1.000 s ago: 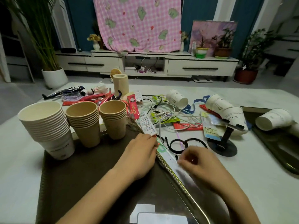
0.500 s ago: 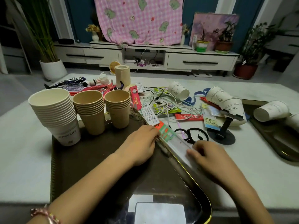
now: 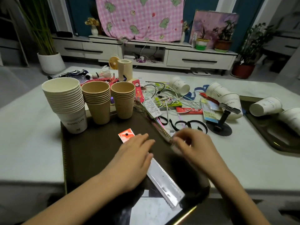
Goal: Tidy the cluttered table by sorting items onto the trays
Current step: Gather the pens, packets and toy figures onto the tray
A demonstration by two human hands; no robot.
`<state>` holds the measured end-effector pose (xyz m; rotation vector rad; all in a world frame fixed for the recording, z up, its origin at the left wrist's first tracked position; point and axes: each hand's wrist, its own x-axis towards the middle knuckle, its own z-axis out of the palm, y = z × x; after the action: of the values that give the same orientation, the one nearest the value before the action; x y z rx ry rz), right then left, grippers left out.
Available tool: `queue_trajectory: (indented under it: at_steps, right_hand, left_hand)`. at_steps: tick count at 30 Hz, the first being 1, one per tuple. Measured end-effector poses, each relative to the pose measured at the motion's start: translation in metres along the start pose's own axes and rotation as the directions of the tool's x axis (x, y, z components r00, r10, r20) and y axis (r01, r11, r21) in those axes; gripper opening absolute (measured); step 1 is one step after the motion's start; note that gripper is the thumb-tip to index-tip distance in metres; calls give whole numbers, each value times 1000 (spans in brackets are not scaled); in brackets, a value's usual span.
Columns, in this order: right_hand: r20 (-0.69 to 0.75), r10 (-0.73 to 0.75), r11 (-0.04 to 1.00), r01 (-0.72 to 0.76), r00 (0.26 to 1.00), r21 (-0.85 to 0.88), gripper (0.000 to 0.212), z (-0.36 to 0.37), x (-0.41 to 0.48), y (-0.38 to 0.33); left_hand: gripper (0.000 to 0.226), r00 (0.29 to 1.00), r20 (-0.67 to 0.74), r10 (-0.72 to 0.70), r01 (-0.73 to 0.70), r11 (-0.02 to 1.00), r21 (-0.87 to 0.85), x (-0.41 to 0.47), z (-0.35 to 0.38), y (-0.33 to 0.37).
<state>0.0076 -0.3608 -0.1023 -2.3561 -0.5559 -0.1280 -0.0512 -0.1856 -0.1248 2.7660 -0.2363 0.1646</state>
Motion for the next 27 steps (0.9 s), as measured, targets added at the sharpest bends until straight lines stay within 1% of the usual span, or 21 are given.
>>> queue_trajectory:
  at_steps: [1,3,5,8,11,13,15,18,21,24,27]
  right_hand:
    - [-23,13,999,-14,1000,-40,10,0,13,3]
    - [31,57,988,-52,998,-143,15,5,43,10]
    - [108,107,971,-80,988,-227,21,19,67,12]
    - [182,180,952,-124,967,-281,28,33,89,14]
    - [226,217,940,-141,950,-310,23,35,99,11]
    - [266,249,933,-157,931,-323,27,30,101,8]
    - [321,292,930,-190,901,-314,28,22,101,7]
    - [366,327,932,-233,871,-278,19,7,95,8]
    - [346,301,944,-227,889,-239,18,-12,82,5]
    - [326,278,960,-245,904,-139,21,-31,61,-6]
    - [422,243,969,-241,873,-59,24,-29,37,-24]
  left_hand:
    - [46,998,64,-13,10,999,36,-1,3,2]
    - [47,989,146,-19,4,995,102,-1,9,5]
    - [46,989,150,-7,-16,989,150,-2,9,4]
    - [42,988,155,-13,-5,994,111,-3,4,6]
    - [32,977,208,-45,33,997,63,-8,-5,13]
    - [28,964,248,-94,74,993,88,-10,-11,18]
    - [29,948,275,-162,126,982,141,-11,-17,20]
    - [33,920,296,-257,183,949,256,-14,-24,23]
    - [36,882,313,-353,243,908,341,-20,-29,22]
    - [36,842,320,-435,297,868,397,-26,-32,18]
    - [38,833,284,-474,299,819,489,-27,-35,15]
